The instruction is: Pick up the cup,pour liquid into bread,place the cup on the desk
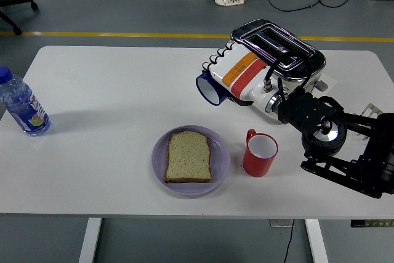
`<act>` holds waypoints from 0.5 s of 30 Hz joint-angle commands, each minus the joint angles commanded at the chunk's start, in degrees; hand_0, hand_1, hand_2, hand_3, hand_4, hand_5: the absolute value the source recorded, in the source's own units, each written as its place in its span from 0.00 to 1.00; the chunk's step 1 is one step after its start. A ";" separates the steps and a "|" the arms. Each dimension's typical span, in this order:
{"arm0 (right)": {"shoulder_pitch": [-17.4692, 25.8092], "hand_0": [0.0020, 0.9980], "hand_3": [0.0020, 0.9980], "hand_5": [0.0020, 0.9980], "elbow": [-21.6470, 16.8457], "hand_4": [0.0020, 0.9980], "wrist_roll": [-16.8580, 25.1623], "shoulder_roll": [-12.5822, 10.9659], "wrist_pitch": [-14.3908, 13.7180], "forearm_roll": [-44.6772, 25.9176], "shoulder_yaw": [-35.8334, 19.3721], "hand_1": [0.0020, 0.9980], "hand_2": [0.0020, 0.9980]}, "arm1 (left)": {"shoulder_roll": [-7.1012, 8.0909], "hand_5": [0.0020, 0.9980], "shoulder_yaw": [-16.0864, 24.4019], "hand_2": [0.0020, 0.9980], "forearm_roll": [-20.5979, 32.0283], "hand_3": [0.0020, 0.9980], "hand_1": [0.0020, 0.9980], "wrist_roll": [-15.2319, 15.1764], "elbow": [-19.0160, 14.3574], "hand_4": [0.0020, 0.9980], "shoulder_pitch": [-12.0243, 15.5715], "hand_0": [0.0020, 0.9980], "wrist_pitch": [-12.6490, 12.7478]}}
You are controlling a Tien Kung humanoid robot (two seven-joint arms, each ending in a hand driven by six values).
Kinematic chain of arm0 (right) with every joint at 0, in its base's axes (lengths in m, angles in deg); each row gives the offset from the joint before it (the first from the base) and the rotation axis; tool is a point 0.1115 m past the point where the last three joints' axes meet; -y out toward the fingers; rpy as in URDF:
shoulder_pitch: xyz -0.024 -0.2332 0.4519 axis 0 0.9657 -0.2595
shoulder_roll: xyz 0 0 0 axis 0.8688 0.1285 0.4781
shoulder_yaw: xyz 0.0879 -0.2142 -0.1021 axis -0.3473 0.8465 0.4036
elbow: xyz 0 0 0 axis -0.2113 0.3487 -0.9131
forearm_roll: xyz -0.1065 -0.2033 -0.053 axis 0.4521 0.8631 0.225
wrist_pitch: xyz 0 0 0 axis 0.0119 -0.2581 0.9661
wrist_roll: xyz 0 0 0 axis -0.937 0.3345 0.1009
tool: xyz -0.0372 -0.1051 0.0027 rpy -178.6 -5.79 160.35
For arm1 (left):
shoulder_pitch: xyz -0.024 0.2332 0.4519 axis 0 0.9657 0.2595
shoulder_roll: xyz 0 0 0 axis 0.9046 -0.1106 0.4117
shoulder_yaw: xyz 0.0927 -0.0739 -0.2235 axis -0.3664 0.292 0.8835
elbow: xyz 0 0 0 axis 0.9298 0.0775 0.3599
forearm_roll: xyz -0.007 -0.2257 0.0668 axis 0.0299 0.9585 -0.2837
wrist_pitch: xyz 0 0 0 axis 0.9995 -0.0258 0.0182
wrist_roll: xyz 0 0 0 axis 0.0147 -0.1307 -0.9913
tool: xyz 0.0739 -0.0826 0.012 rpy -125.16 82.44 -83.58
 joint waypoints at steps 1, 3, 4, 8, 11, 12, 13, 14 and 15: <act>-0.38 0.41 0.52 0.00 -0.13 0.63 -0.30 -0.05 0.23 0.00 0.90 0.28 0.47 | 0.00 0.85 -0.03 0.68 -0.01 0.52 0.66 0.00 0.00 0.24 0.00 0.64 0.00; -1.01 0.41 0.52 0.00 -0.36 0.63 -1.05 -0.12 0.67 0.00 2.43 0.28 0.47 | 0.00 0.85 -0.07 0.68 0.02 0.52 0.66 0.01 -0.02 0.24 0.01 0.64 0.00; -1.15 0.41 0.52 0.00 -0.42 0.63 -1.34 -0.09 0.75 0.00 2.88 0.28 0.47 | 0.00 0.85 -0.07 0.68 0.05 0.52 0.66 0.01 -0.02 0.24 0.05 0.64 0.00; -1.20 0.42 0.53 0.00 -0.61 0.62 -2.29 0.16 0.41 0.00 3.43 0.29 0.48 | 0.00 0.85 -0.08 0.68 0.11 0.52 0.66 0.02 -0.01 0.24 0.15 0.64 -0.01; -1.21 0.42 0.53 0.00 -0.64 0.62 -2.68 0.31 0.20 0.00 3.49 0.29 0.48 | 0.00 0.85 -0.09 0.68 0.13 0.52 0.66 0.03 0.00 0.24 0.17 0.64 -0.01; -1.12 0.42 0.53 0.00 -0.67 0.62 -2.81 0.38 -0.07 0.00 3.36 0.29 0.48 | 0.00 0.85 -0.09 0.68 0.12 0.52 0.66 0.03 -0.01 0.24 0.19 0.64 -0.01; -1.09 0.42 0.53 0.00 -0.68 0.62 -2.86 0.40 -0.16 0.00 3.32 0.29 0.48 | 0.00 0.85 -0.09 0.68 0.12 0.52 0.66 0.03 -0.01 0.24 0.19 0.64 -0.02; -0.94 0.42 0.53 0.00 -0.71 0.62 -2.90 0.44 -0.41 0.00 3.14 0.29 0.48 | 0.00 0.85 -0.09 0.68 0.16 0.52 0.66 0.03 -0.01 0.24 0.22 0.64 -0.02; -0.72 0.42 0.53 0.00 -0.74 0.62 -2.93 0.49 -0.60 0.00 2.83 0.29 0.48 | 0.00 0.85 -0.06 0.68 0.17 0.52 0.66 0.03 -0.01 0.24 0.24 0.64 -0.01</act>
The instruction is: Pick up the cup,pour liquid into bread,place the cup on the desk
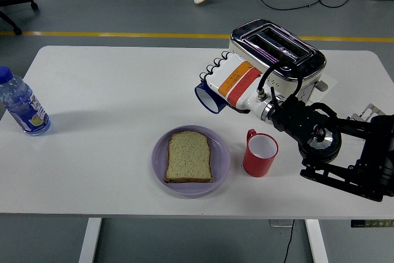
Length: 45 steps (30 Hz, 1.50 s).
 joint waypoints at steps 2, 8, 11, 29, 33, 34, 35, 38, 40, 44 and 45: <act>0.32 0.43 0.53 0.00 -0.02 0.62 -0.01 0.06 -0.10 0.00 -0.46 0.29 0.48 | 0.00 0.85 0.06 0.68 -0.06 0.52 0.66 0.01 0.00 0.24 0.00 0.64 0.01; 2.62 0.45 0.53 0.00 -0.06 0.62 0.71 -0.09 -2.09 -0.79 -4.13 0.30 0.48 | 0.00 0.85 0.12 0.68 -0.16 0.52 0.66 0.01 -0.02 0.25 -0.01 0.64 0.01; 4.40 0.45 0.53 0.00 -0.28 0.62 1.61 -0.36 -5.64 -2.44 -6.73 0.30 0.48 | 0.00 0.85 0.21 0.68 -0.37 0.52 0.66 0.02 -0.02 0.25 0.01 0.64 0.02; 25.24 0.38 0.53 0.00 -11.04 0.58 6.60 1.24 -22.24 -43.95 -32.39 0.33 0.51 | 0.00 0.85 -0.11 0.68 -0.91 0.52 0.66 -0.03 0.03 0.24 0.87 0.64 -0.13; 30.72 0.38 0.53 0.00 -13.23 0.58 5.91 1.74 -22.24 -49.42 -39.79 0.33 0.51 | 0.00 0.85 -0.25 0.68 -1.12 0.52 0.66 0.02 0.04 0.24 1.00 0.64 -0.18; 31.98 0.38 0.53 0.00 -13.60 0.58 5.78 1.70 -22.24 -49.86 -41.43 0.33 0.51 | 0.00 0.85 -0.27 0.68 -1.14 0.52 0.66 0.02 0.04 0.24 1.02 0.64 -0.18; 33.07 0.38 0.53 0.00 -13.86 0.58 5.84 1.50 -22.24 -50.23 -42.69 0.33 0.51 | 0.00 0.85 -0.29 0.68 -1.16 0.52 0.66 0.02 0.04 0.24 1.06 0.64 -0.19; 36.12 0.38 0.53 0.00 -13.86 0.57 6.42 0.99 -22.24 -50.58 -46.14 0.34 0.51 | 0.00 0.85 -0.28 0.68 -1.27 0.52 0.66 0.03 0.02 0.24 1.05 0.64 -0.22; 38.32 0.38 0.53 0.00 -13.40 0.57 7.19 0.57 -22.24 -50.29 -48.12 0.34 0.51 | 0.00 0.85 -0.15 0.68 -1.39 0.52 0.66 0.04 0.02 0.24 0.95 0.64 -0.21; 42.54 0.40 0.53 0.00 -11.84 0.59 9.05 0.44 -22.24 -50.15 -51.84 0.36 0.52 | 0.00 0.85 0.10 0.68 -1.48 0.52 0.66 0.03 -0.01 0.24 0.71 0.64 -0.22; 43.91 0.40 0.53 0.00 -11.06 0.59 9.94 0.76 -22.24 -49.67 -53.33 0.36 0.52 | 0.00 0.85 0.23 0.68 -1.56 0.52 0.66 0.02 -0.02 0.24 0.59 0.64 -0.20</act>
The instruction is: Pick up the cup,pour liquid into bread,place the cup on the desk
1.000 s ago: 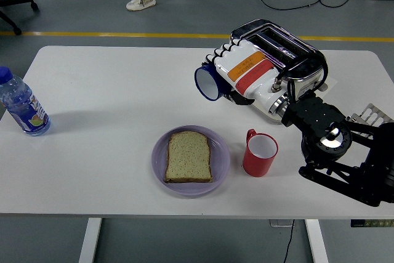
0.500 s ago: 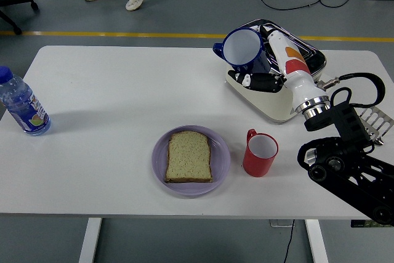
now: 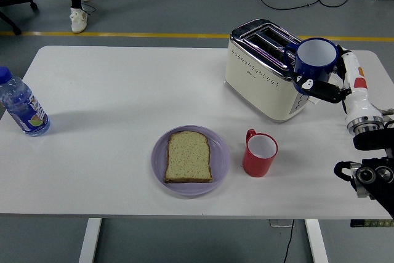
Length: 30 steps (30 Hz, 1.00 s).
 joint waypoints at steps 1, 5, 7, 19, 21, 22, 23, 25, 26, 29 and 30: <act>1.10 0.40 0.53 0.00 0.51 0.59 0.71 0.24 0.00 0.19 -1.35 0.36 0.52 | 0.00 0.85 0.11 0.68 -0.07 0.52 0.66 -0.01 -0.01 0.24 -0.07 0.64 0.01; 3.92 0.42 0.53 0.00 2.81 0.59 3.77 1.25 0.00 -0.96 -4.84 0.37 0.53 | 0.00 0.85 0.33 0.68 -0.22 0.52 0.66 -0.03 -0.02 0.24 -0.36 0.64 0.01; 5.29 0.42 0.53 0.00 4.27 0.59 7.00 1.68 0.00 -2.94 -6.11 0.37 0.53 | 0.00 0.85 0.38 0.68 -0.32 0.52 0.66 -0.03 -0.04 0.24 -0.52 0.64 0.01; 10.05 0.47 0.53 0.00 14.42 0.58 28.70 4.98 0.00 -17.84 -6.07 0.40 0.54 | 0.00 0.85 0.27 0.68 -0.33 0.52 0.66 -0.04 -0.05 0.24 -0.92 0.64 -0.02; 10.79 0.47 0.53 0.00 15.93 0.58 31.49 5.36 0.00 -19.21 -5.28 0.40 0.54 | 0.00 0.85 0.30 0.68 -0.37 0.52 0.66 -0.04 -0.05 0.24 -0.98 0.64 -0.01; 11.03 0.47 0.53 0.00 16.50 0.58 32.56 5.51 0.00 -19.62 -5.00 0.40 0.54 | 0.00 0.85 0.31 0.68 -0.39 0.52 0.66 -0.04 -0.05 0.24 -1.01 0.64 -0.01; 11.25 0.47 0.54 0.00 17.10 0.56 33.30 5.64 0.00 -19.85 -4.74 0.40 0.54 | 0.00 0.85 0.31 0.68 -0.38 0.52 0.66 -0.03 -0.05 0.24 -1.03 0.64 0.00; 11.66 0.47 0.54 0.00 18.64 0.56 34.46 5.91 0.00 -19.96 -4.25 0.40 0.54 | 0.00 0.85 0.25 0.68 -0.32 0.52 0.66 -0.02 -0.04 0.24 -1.07 0.64 0.00; 11.78 0.47 0.54 0.00 19.19 0.56 34.87 5.98 0.00 -19.95 -4.12 0.40 0.54 | 0.00 0.85 0.22 0.68 -0.29 0.52 0.66 -0.02 -0.04 0.24 -1.08 0.64 0.00; 11.97 0.45 0.54 0.00 21.16 0.57 36.24 6.28 0.00 -19.59 -3.27 0.39 0.53 | 0.00 0.85 0.17 0.68 -0.29 0.52 0.66 -0.01 -0.04 0.24 -1.08 0.64 0.00; 11.96 0.45 0.54 0.00 21.56 0.57 36.47 6.32 0.00 -19.52 -3.04 0.39 0.53 | 0.00 0.85 0.15 0.68 -0.28 0.52 0.66 0.00 -0.04 0.24 -1.07 0.64 -0.01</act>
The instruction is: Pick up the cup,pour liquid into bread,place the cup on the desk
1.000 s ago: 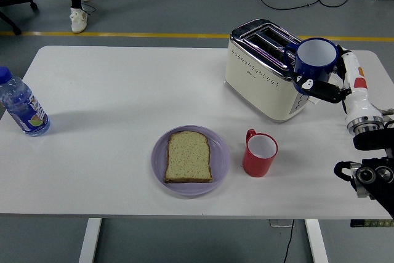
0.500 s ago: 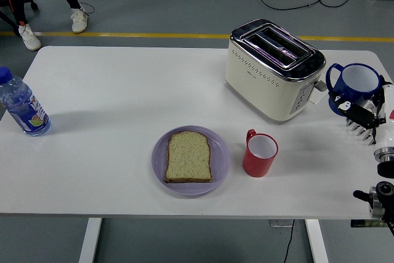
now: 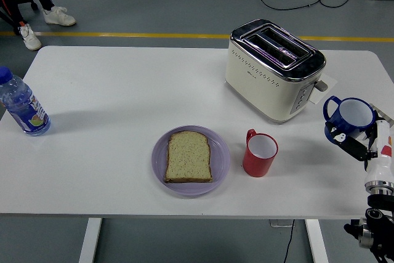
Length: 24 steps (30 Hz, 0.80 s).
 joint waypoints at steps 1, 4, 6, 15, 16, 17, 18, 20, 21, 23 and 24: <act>-0.08 0.45 0.54 0.00 0.73 0.57 0.29 0.07 0.00 0.05 0.41 0.39 0.53 | 0.00 0.85 -0.04 0.68 -0.03 0.52 0.66 0.01 0.00 0.24 0.00 0.64 -0.01; -0.36 0.45 0.54 0.00 2.91 0.57 1.31 0.30 0.05 -0.30 1.50 0.39 0.53 | 0.00 0.85 -0.07 0.68 -0.08 0.52 0.66 0.04 -0.01 0.24 0.00 0.64 -0.01; -0.75 0.43 0.54 0.00 4.99 0.59 2.28 0.73 0.30 -0.51 2.36 0.38 0.52 | 0.00 0.85 -0.01 0.68 -0.06 0.52 0.66 0.04 -0.02 0.24 0.01 0.64 -0.01; -2.56 0.42 0.54 0.00 10.66 0.60 6.09 2.96 0.46 -1.33 4.31 0.38 0.52 | 0.00 0.85 -0.03 0.68 0.01 0.52 0.66 0.04 -0.01 0.24 0.06 0.64 -0.04; -2.74 0.42 0.54 0.00 11.35 0.61 6.69 3.28 0.27 -1.78 4.95 0.38 0.53 | 0.00 0.85 -0.07 0.68 0.01 0.52 0.66 0.05 -0.01 0.24 0.09 0.64 -0.04; -2.79 0.42 0.54 0.00 11.69 0.61 6.98 3.43 0.20 -2.01 5.24 0.38 0.53 | 0.00 0.85 -0.07 0.68 0.02 0.52 0.66 0.05 -0.01 0.24 0.10 0.64 -0.04; -2.82 0.42 0.54 0.00 12.13 0.61 7.34 3.63 0.11 -2.29 5.58 0.38 0.53 | 0.00 0.85 -0.07 0.68 0.04 0.52 0.66 0.05 0.00 0.24 0.11 0.64 -0.03; -2.82 0.42 0.54 0.00 12.71 0.61 7.80 3.79 0.00 -3.00 6.15 0.38 0.53 | 0.00 0.85 -0.09 0.68 0.09 0.52 0.66 0.05 -0.01 0.24 0.11 0.64 -0.03; -2.81 0.42 0.54 0.00 13.10 0.61 8.12 3.83 0.00 -3.44 6.57 0.38 0.53 | 0.00 0.85 -0.08 0.68 0.07 0.52 0.66 0.05 -0.01 0.24 0.10 0.64 -0.03; -2.82 0.42 0.54 0.00 13.55 0.62 8.38 3.86 0.00 -3.82 7.06 0.38 0.53 | 0.00 0.85 -0.07 0.68 0.06 0.52 0.66 0.06 -0.01 0.24 0.09 0.65 -0.04; -2.84 0.42 0.54 0.00 13.74 0.62 8.43 3.87 0.00 -3.92 7.28 0.38 0.53 | 0.00 0.85 -0.07 0.68 0.06 0.52 0.66 0.06 -0.02 0.24 0.10 0.65 -0.04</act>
